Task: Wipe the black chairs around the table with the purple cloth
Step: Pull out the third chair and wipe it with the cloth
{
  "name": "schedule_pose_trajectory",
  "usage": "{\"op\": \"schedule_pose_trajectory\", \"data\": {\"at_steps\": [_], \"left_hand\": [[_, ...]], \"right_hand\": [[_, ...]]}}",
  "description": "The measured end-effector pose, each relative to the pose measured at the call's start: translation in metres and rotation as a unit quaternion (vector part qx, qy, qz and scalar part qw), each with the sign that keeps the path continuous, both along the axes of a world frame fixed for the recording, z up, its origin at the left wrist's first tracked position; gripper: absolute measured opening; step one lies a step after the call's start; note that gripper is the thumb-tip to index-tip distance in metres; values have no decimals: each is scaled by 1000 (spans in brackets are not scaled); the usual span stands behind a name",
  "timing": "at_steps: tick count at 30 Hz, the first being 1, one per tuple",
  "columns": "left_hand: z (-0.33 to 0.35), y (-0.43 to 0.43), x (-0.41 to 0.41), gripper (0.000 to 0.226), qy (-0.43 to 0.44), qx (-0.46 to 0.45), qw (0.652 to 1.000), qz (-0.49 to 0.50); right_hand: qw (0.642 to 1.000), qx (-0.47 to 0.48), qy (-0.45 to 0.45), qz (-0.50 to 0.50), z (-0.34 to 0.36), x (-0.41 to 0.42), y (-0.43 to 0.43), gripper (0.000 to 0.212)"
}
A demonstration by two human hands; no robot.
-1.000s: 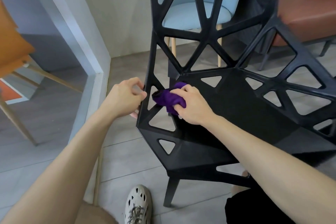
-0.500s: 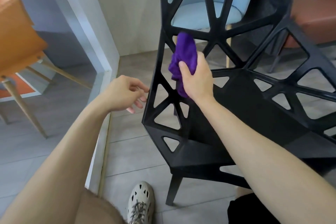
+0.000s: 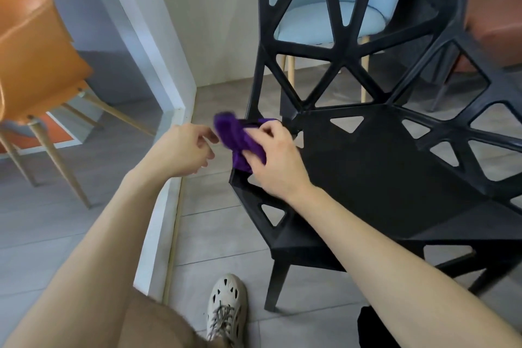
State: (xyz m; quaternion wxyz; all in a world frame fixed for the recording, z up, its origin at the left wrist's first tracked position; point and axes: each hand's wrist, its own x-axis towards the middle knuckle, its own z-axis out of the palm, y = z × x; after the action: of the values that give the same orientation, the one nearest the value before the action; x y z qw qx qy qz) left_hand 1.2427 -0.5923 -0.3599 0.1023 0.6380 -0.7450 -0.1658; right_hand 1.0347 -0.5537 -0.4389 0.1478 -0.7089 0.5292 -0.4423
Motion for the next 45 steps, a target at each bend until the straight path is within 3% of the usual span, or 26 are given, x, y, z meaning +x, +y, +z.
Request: {"op": "schedule_pose_trajectory", "data": {"at_steps": [4, 6, 11, 14, 17, 20, 22, 24, 27, 30, 32, 38, 42, 45], "left_hand": [[-12, 17, 0, 46, -19, -17, 999, -38], [-20, 25, -1, 45, -38, -7, 997, -74], [-25, 24, 3, 34, -79, -44, 991, -102], [-24, 23, 5, 47, -58, -48, 993, -92], [-22, 19, 1, 38, -26, -54, 993, -99], [-18, 19, -9, 31, 9, -41, 992, -117], [-15, 22, -12, 26, 48, -37, 991, -117], [-17, 28, -12, 21, 61, -36, 990, -122], [-25, 31, -13, 27, 32, -60, 989, -132], [-26, 28, -14, 28, 71, -43, 990, -115], [-23, 29, -15, 31, 96, -24, 989, -109], [-20, 32, -15, 49, 111, -2, 988, -107], [-23, 29, -11, 58, 117, 11, 988, -97], [-22, 25, -6, 71, 121, 25, 987, -106]], "right_hand": [[984, 20, 102, 142, -18, -36, 32, 48], [982, 15, 133, 130, -4, -43, 21, 45], [990, 3, 92, 108, -1, -10, 30, 45], [983, 52, 123, 130, -12, -43, 36, 41], [978, 63, 147, 134, -7, -57, 35, 38], [997, 9, 73, 3, -6, -46, 14, 37], [989, 48, 24, -138, -10, -49, -10, 36], [970, 113, 58, -209, -20, -54, -25, 36], [976, 121, 110, -142, -23, -49, -18, 36], [989, 60, 134, 9, -11, -33, 10, 39], [983, 19, 175, 48, -11, -35, 15, 35], [979, 16, 203, 19, -11, -40, 8, 28], [985, 5, 143, 101, -9, -39, 35, 35], [997, -42, 69, 18, 10, -40, 9, 40]]}}
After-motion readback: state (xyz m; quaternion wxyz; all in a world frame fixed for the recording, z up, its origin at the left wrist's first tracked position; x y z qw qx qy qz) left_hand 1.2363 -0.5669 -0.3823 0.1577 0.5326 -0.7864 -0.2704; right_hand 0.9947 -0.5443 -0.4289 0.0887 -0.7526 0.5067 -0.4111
